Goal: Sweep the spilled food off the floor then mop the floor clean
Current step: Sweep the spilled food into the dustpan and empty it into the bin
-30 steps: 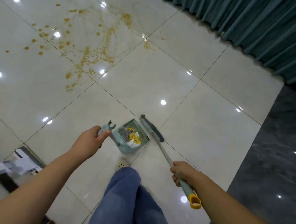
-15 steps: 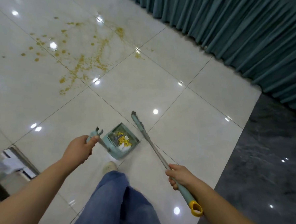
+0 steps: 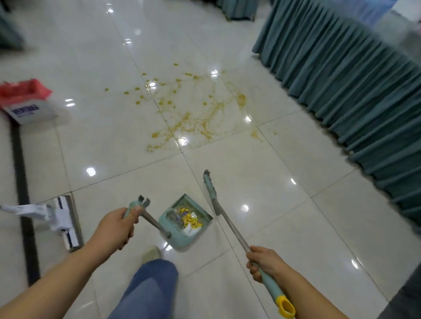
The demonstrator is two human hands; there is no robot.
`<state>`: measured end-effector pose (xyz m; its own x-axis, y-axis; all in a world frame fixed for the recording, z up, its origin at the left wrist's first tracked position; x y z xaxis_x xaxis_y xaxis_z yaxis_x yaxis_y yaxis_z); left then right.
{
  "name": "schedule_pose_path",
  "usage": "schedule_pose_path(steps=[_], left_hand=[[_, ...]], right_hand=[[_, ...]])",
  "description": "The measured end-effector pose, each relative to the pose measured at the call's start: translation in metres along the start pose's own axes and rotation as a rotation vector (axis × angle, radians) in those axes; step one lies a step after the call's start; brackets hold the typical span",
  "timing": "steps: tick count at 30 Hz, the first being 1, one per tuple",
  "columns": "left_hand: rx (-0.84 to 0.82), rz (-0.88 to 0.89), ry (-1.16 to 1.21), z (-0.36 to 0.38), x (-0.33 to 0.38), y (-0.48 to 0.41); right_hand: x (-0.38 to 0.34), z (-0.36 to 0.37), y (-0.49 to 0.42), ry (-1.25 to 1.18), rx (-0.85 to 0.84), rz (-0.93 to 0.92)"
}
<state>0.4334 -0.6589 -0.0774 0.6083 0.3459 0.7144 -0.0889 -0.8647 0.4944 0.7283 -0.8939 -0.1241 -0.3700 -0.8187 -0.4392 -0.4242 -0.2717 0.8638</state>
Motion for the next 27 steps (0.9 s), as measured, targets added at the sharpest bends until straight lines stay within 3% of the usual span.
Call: schedule_pose_path(steps=[7, 16, 27], left_hand=[[0.095, -0.076, 0.131, -0.086, 0.013, -0.075], [0.233, -0.138, 0.259, -0.163, 0.041, -0.166], [0.518, -0.236, 0.375, -0.23, 0.093, -0.294]], right_hand=[[-0.131, 0.081, -0.02, 0.201, -0.033, -0.023], [-0.278, 0.175, -0.047, 0.29, -0.094, -0.11], [-0.483, 0.271, -0.147, 0.478, -0.214, -0.178]])
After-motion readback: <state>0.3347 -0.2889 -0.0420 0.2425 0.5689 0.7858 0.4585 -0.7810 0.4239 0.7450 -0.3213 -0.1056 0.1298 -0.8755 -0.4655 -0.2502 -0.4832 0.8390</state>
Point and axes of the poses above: each hand's wrist, its own y-axis away from the middle knuckle, its own z-axis out of the palm, x = y × z, the point moved 8 cm from there along -y, towards the middle knuckle, and after that the axes turned 7 degrees about x, right-handed, at the moved point
